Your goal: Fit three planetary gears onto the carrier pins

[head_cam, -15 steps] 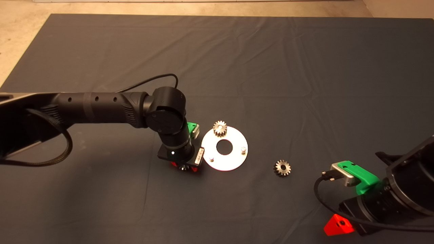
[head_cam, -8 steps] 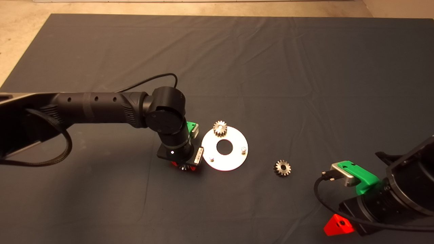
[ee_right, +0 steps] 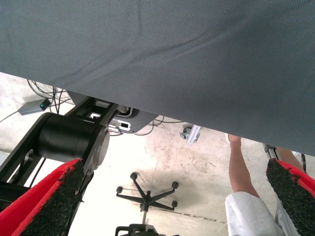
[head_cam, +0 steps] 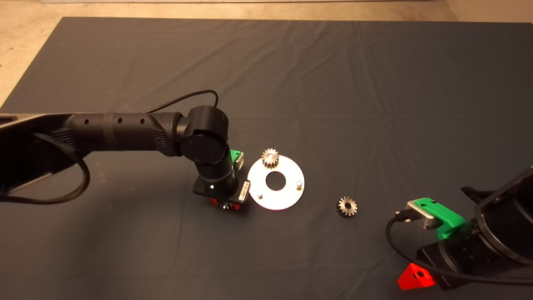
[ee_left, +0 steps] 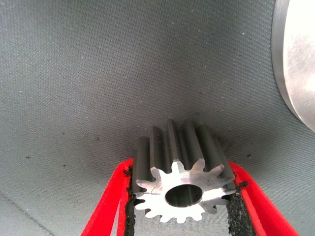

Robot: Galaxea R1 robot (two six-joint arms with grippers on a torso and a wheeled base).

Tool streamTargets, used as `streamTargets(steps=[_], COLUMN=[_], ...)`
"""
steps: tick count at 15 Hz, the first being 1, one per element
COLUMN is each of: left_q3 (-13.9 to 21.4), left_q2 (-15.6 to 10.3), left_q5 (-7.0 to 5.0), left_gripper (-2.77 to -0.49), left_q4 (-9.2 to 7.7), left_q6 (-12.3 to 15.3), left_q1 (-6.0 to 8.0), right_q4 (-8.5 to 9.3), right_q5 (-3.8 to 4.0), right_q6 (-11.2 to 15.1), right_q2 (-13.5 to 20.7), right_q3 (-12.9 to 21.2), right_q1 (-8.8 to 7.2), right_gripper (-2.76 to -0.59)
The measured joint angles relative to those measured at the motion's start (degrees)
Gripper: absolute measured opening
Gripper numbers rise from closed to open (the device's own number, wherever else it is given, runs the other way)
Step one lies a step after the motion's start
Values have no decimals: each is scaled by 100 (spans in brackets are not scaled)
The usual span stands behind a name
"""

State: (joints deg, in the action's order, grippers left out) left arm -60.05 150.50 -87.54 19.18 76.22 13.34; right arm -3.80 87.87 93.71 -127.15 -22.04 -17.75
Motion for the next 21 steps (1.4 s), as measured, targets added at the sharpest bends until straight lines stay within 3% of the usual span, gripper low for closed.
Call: streamTargets(steps=[5,9,16,21], left_q3=[5,24,146,156], left_q2=[30,34,176,499], left_q5=[1,11,11,11], left_gripper=[-230,-230,-230,-230], left_q4=[15,33,-219,-335], left_q6=[0,26,368,716], left_q1=[27,258,643,700], right_q4=[0,0,0,0], right_q5=[2,2,0,0], right_q6=[0,0,0,0], right_q2=[-2,-2,-2,-2], right_q3=[0,0,0,0], right_q1=[0,0,0,0], right_gripper=[-60,-60,-60,-60])
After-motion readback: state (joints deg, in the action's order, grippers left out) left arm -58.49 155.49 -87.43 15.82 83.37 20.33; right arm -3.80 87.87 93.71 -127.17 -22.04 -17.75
